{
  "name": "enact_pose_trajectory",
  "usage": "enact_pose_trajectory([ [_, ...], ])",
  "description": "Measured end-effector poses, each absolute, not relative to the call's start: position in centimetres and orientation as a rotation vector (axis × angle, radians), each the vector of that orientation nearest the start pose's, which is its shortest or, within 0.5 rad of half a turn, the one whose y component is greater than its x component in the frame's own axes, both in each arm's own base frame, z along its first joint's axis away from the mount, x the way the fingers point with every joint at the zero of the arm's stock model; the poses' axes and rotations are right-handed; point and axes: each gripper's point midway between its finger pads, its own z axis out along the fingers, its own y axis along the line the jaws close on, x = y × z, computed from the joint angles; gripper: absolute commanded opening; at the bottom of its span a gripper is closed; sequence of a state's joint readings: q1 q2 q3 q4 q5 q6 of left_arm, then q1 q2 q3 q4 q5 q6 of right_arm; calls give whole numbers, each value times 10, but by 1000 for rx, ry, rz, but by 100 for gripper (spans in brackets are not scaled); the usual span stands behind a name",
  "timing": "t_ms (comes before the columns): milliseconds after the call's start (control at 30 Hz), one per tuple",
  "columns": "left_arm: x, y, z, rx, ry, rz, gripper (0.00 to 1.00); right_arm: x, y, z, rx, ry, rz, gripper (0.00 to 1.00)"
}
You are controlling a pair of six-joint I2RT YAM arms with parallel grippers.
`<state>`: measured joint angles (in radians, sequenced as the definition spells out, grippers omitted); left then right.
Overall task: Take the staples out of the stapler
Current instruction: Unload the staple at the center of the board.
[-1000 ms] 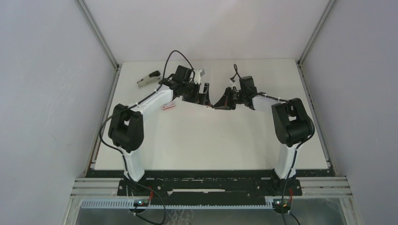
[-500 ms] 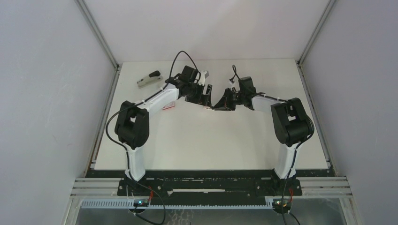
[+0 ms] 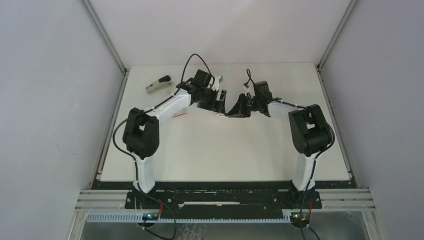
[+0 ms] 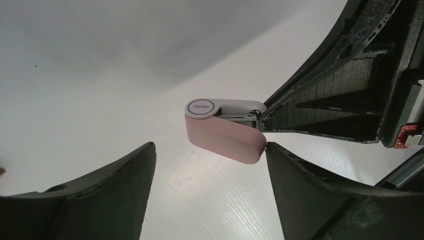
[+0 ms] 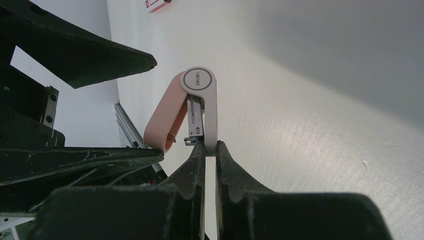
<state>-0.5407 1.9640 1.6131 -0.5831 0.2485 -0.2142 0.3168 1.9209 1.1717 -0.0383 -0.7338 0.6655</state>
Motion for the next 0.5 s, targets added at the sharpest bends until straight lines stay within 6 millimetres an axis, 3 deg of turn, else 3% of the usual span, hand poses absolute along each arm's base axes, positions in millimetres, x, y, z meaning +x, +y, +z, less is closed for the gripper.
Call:
enact_pose_trajectory([
  [500,379,-301,114,551,2524,-701,91,372,266,81,45,2515,1313,0],
])
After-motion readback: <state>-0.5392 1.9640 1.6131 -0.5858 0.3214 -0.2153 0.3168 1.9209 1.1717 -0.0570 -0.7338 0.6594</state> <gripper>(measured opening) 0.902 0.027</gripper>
